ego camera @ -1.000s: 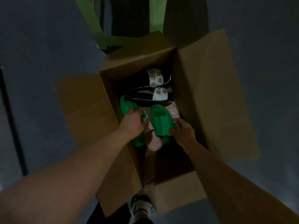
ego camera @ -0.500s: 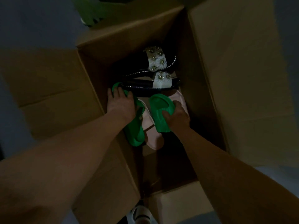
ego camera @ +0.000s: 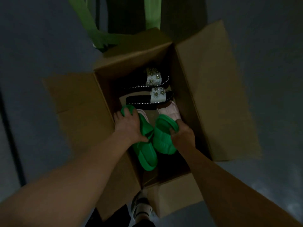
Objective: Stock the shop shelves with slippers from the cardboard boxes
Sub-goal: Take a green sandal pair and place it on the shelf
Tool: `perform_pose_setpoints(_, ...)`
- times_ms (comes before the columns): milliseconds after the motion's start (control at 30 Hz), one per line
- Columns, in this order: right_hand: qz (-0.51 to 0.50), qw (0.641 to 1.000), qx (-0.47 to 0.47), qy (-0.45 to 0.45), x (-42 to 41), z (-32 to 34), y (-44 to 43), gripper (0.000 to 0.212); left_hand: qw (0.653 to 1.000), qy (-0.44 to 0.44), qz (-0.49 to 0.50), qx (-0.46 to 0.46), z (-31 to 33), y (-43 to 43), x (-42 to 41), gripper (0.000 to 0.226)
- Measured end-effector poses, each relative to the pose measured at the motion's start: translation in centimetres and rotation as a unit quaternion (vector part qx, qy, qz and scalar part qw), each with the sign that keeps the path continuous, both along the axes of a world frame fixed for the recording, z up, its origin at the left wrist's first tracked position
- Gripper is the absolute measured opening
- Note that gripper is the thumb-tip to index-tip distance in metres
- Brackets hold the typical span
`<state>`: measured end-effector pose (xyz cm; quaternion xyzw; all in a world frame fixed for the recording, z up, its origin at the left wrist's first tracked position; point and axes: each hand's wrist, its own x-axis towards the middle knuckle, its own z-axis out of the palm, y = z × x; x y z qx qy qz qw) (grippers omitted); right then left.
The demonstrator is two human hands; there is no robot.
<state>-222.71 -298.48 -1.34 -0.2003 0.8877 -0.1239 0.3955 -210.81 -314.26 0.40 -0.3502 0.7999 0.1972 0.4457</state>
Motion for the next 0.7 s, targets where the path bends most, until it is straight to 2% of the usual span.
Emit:
perform_pose_setpoints(67,-0.017,1.0,-0.022,0.001,0.1,3.2,0.7,0.028,0.999,0.018,0.04,0.029,2.7,0.4,0.1,0.133)
perform_pose_setpoints(167,-0.032,0.998,-0.046,0.007,0.2,7.9,1.7,0.037,0.986,0.085,0.128,0.067,6.9,0.7,0.5,0.11)
perform_pose_setpoints(233,-0.046,0.998,-0.03,-0.006,-0.1,11.3,2.0,0.032,0.975,0.133,0.163,0.07,10.0,0.9,1.0,0.1)
perform_pose_setpoints(367,-0.019,0.999,0.029,-0.037,-0.6,18.8,2.3,0.039,0.961,0.196,0.189,0.052,16.5,1.4,1.9,0.099)
perform_pose_setpoints(400,-0.013,0.999,0.028,-0.032,-0.5,20.7,2.3,0.041,0.956,0.206,0.207,0.04,18.3,1.5,2.1,0.092)
perform_pose_setpoints(500,-0.017,1.0,0.015,-0.014,0.1,26.7,2.2,0.042,0.926,0.275,0.256,-0.022,23.7,2.0,2.6,0.047)
perform_pose_setpoints(567,-0.021,1.0,-0.005,0.0,0.6,30.6,2.1,0.041,0.904,0.317,0.281,-0.061,27.3,2.3,3.1,0.031)
perform_pose_setpoints(633,-0.01,0.999,-0.027,0.017,1.1,34.3,2.0,0.041,0.888,0.342,0.296,-0.081,30.9,2.5,3.5,0.039)
perform_pose_setpoints(700,0.003,0.999,-0.042,0.029,1.6,37.8,1.8,0.037,0.883,0.343,0.311,-0.077,34.5,2.9,3.9,0.073)
